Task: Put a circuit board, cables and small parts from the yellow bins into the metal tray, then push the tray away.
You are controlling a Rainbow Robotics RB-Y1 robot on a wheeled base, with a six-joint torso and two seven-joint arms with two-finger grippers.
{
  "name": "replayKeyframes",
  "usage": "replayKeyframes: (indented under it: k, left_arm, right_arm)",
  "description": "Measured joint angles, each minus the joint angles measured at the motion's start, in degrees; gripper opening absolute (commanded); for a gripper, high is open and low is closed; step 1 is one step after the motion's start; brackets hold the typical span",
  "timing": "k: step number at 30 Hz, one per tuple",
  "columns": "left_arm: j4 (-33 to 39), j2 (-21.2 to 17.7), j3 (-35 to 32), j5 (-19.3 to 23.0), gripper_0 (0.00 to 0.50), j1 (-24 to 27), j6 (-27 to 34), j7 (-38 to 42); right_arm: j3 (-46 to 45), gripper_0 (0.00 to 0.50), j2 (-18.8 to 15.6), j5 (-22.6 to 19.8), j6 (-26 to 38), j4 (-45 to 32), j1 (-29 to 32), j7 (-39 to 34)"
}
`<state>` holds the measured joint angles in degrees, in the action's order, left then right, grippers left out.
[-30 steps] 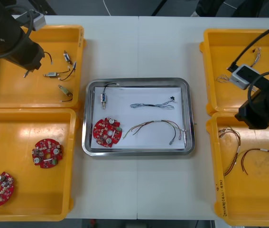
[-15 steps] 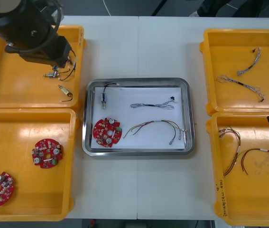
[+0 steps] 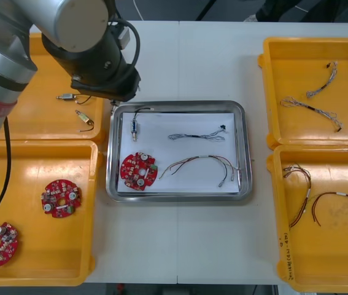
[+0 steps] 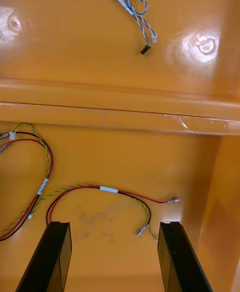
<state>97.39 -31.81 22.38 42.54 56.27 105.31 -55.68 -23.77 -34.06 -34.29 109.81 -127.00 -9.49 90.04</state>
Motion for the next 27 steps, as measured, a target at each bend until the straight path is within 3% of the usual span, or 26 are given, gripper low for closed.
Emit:
replayKeyframes:
  k: [6, 15, 22, 27]
  left_arm:
    - [0.0, 1.7, 5.5, -2.7, 0.001, 0.0, -4.4, 12.1]
    - [-1.7, 3.5, 12.3, -5.1, 0.002, 0.0, -9.6, 12.4]
    - [-7.0, 4.9, 15.7, -6.6, 0.001, 0.0, -14.4, 12.4]
    - [-10.2, 5.3, 18.1, -7.2, 0.001, 0.0, -17.7, 12.4]
  right_arm:
    - [-1.3, 0.500, 0.4, 0.0, 0.0, 0.5, 0.1, 0.0]
    - [-1.3, 0.500, 0.4, 0.0, 0.0, 0.5, 0.1, -0.3]
    - [-1.3, 0.500, 0.5, -0.3, 0.0, 0.5, 0.3, -8.0]
    - [-1.3, 0.500, 0.5, -0.4, 0.0, 0.5, 0.3, -8.2]
